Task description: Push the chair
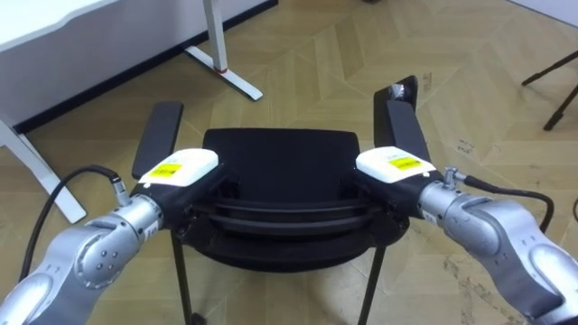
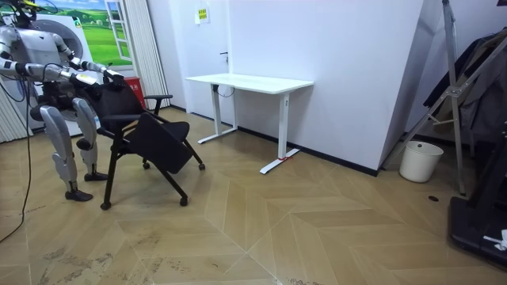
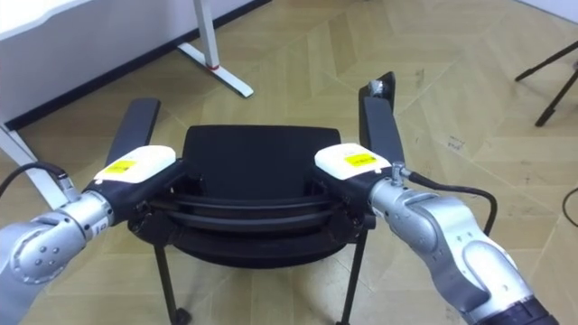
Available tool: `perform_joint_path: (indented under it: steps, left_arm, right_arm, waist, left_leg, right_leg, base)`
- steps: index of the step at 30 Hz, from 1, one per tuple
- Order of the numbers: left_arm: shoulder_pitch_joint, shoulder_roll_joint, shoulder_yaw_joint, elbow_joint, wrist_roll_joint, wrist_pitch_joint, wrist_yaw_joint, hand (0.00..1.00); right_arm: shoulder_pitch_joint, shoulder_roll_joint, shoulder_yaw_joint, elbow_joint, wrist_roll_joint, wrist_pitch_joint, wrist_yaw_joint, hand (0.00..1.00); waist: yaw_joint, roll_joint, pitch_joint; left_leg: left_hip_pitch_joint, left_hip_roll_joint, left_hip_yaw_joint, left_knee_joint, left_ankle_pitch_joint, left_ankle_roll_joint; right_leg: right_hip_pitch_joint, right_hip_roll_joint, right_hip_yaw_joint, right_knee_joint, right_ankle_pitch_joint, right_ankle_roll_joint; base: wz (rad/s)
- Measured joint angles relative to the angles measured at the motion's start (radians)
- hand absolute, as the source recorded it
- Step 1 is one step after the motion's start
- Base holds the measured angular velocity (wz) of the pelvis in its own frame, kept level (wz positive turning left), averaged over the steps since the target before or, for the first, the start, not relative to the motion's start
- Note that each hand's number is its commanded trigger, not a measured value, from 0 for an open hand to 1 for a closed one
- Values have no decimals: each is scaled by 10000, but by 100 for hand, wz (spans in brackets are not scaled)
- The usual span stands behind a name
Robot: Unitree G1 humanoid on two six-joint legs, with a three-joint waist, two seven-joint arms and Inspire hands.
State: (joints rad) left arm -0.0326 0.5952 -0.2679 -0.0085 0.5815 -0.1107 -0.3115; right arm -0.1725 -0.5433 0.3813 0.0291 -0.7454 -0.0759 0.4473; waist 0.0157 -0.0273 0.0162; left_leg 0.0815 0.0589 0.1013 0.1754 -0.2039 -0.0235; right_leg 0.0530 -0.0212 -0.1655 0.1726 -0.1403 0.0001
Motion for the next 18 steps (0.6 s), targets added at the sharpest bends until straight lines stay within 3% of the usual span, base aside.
perform_joint_path:
  steps: [10, 18]
  left_arm:
    - [2, 3, 0, 0, 0, -9, 23, 100]
    - [3, 7, -9, -2, 7, -14, -77, 100]
  right_arm:
    - [1, -25, 1, 4, -1, -39, -118, 100]
    - [2, -36, 0, 247, 5, -343, -285, 100]
  waist:
    - [-52, 0, 13]
    - [-77, -50, 48]
  left_leg:
    - [0, -11, -25, 1, 0, 0]
    - [199, -28, -67, 0, 0, 1]
  right_leg:
    - [15, -16, -21, 0, -4, 6]
    - [171, -38, -44, 15, -68, 20]
  base:
    - [0]
    - [0]
